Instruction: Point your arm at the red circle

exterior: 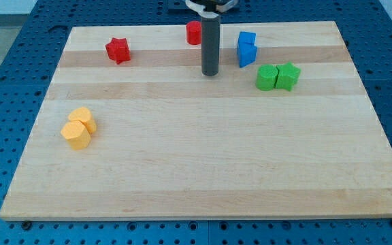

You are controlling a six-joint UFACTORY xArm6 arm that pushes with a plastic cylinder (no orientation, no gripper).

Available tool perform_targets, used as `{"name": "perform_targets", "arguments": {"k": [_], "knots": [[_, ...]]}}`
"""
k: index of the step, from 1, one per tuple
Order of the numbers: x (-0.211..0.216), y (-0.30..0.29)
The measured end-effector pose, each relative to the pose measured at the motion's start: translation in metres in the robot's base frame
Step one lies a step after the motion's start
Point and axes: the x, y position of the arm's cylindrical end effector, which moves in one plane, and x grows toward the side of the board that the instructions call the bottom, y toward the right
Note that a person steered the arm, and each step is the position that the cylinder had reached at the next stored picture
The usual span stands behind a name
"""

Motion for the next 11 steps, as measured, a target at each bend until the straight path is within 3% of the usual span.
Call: {"name": "perform_targets", "arguments": {"k": [11], "knots": [[-0.077,-0.007]]}}
